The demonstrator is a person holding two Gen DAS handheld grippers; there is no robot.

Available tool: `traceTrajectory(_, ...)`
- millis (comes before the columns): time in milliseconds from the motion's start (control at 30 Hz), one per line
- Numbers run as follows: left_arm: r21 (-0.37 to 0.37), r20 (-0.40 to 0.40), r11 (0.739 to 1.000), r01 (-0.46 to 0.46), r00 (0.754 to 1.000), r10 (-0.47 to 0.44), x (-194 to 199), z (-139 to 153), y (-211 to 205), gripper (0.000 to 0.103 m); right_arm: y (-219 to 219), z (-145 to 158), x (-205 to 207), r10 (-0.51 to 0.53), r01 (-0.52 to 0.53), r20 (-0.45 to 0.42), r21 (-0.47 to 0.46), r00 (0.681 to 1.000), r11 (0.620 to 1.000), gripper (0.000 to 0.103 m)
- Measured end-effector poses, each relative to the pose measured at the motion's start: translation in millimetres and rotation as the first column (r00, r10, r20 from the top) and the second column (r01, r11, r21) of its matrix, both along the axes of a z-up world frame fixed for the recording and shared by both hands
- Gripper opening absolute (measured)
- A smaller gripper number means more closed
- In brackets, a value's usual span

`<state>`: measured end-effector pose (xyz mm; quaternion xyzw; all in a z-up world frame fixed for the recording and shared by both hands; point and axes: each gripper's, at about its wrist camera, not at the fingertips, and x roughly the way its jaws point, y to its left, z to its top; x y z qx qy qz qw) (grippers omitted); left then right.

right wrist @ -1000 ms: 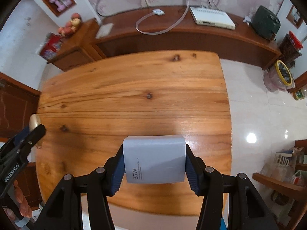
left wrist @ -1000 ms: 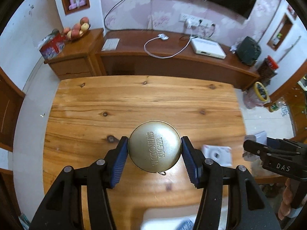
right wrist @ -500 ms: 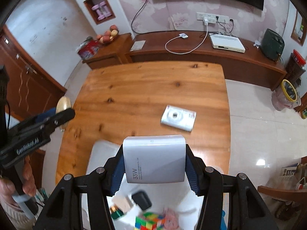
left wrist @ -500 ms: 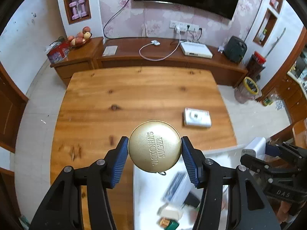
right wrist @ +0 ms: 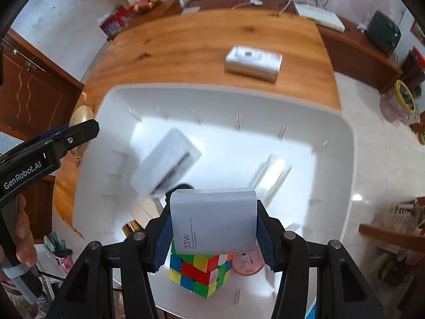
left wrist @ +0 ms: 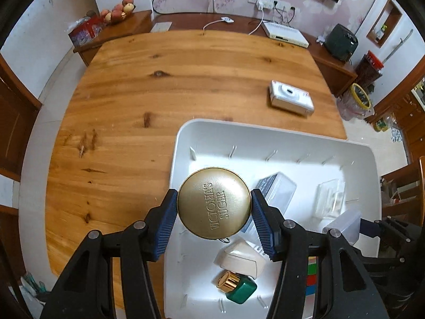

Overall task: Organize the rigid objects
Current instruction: 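Carry the gold tin and white charger over the white tray, then open the left tool to drop the tin while the right tool releases the charger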

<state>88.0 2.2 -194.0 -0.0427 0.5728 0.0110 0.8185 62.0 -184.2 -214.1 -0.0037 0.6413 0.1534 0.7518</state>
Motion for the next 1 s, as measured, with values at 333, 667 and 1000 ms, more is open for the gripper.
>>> traceTrajectory(333,0.021,-0.028,0.999,0.043,0.999,-0.043,7.9,-25.3,-5.8,0.058,-1.2,-32.0,-4.4,-0.026,0.023,-0.062,-0.042,0.998,0.999,0.056)
traceTrajectory(667,0.017,-0.057,0.997,0.077,0.995,-0.076,21.3,-39.8,-7.9,0.059,5.9,-44.8,-2.2,-0.013,0.006,-0.084,-0.084,0.996,0.996,0.057)
traceTrajectory(1000,-0.036,-0.097,0.996,0.082,0.992,-0.085,21.8,-41.0,-8.7,0.078,15.7,-22.9,-2.7,0.027,-0.028,-0.013,-0.07,1.0,0.997,0.068)
